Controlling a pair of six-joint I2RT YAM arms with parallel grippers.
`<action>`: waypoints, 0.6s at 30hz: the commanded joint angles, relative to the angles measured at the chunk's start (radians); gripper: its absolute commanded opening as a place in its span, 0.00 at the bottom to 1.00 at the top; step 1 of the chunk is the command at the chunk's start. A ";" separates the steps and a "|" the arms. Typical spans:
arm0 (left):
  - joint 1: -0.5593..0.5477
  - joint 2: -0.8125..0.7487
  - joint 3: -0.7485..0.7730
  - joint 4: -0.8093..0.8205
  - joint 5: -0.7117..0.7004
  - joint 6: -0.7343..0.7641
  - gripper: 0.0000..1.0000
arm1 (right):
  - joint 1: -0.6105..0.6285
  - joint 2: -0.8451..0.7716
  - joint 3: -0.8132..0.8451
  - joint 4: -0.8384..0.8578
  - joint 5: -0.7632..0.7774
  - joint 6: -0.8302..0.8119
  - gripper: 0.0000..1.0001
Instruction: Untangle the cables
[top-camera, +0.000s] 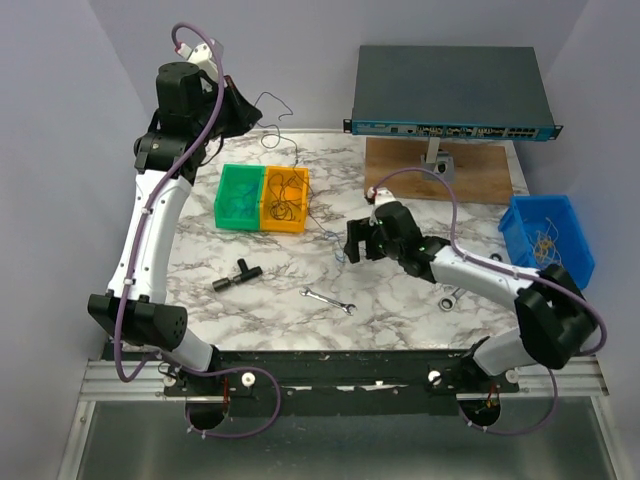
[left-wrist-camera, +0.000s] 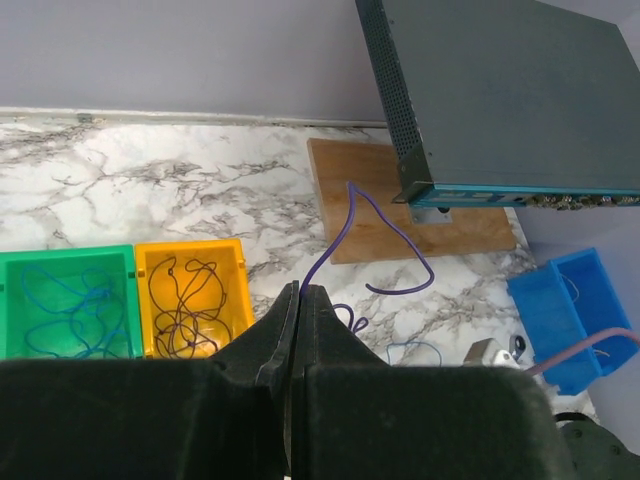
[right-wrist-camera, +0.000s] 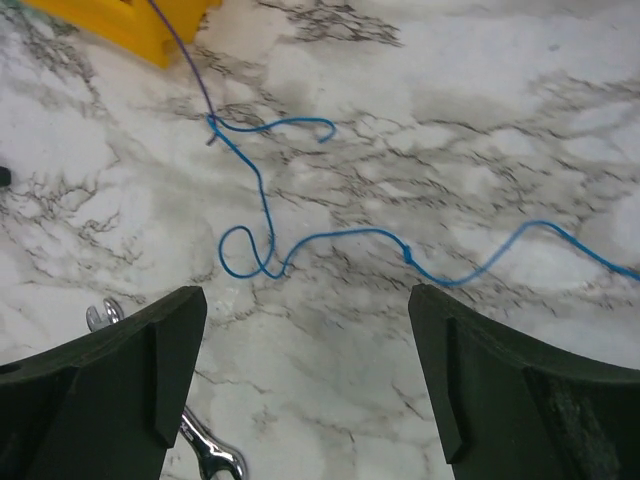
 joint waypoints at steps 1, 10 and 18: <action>0.002 -0.028 0.009 0.021 -0.004 0.020 0.00 | 0.010 0.126 0.090 0.157 -0.142 -0.089 0.88; 0.018 0.000 0.040 0.016 -0.012 0.016 0.00 | 0.011 0.357 0.188 0.199 -0.208 -0.073 0.67; 0.089 0.012 0.110 -0.034 -0.040 0.023 0.00 | 0.009 0.268 0.034 0.220 0.036 0.048 0.01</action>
